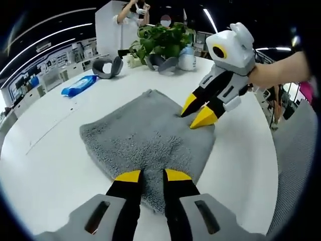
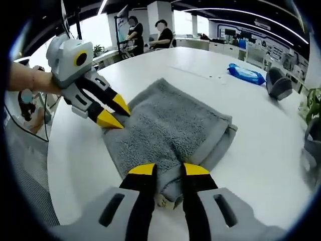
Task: Fold the towel on the table until its edges align and the towel forms a compact rectangular stack.
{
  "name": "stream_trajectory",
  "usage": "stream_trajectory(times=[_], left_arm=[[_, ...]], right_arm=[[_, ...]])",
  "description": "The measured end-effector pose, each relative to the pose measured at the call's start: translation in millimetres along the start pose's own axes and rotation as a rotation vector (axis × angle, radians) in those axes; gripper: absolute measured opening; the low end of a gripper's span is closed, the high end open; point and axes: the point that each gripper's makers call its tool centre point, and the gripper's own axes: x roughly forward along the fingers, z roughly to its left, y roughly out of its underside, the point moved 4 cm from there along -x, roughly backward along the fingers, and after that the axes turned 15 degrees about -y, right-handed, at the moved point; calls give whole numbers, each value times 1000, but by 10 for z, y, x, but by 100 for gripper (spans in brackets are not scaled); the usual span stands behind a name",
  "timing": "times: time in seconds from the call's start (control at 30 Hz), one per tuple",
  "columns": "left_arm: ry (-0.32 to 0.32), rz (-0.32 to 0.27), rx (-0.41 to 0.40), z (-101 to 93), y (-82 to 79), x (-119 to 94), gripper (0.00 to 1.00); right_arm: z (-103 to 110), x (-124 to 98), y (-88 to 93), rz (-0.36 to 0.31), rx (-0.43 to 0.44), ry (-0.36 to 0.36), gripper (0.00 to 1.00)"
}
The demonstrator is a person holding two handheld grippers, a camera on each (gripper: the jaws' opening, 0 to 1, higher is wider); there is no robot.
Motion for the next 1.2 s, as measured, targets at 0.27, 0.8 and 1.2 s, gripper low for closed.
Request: stream_trajectory(times=[0.27,0.8,1.2], left_arm=[[33,-69,-192,10,-47,-233,30],[-241,-454,-408,-64,-21,-2147,99],[-397,-420,-415,-474,494,-2669,94]], right_arm=[[162,-248,-12,-165,128,-39,31],[1045,-1490,133,-414,-65,105,99],[1654,-1804,459,-418,-92,206,99]])
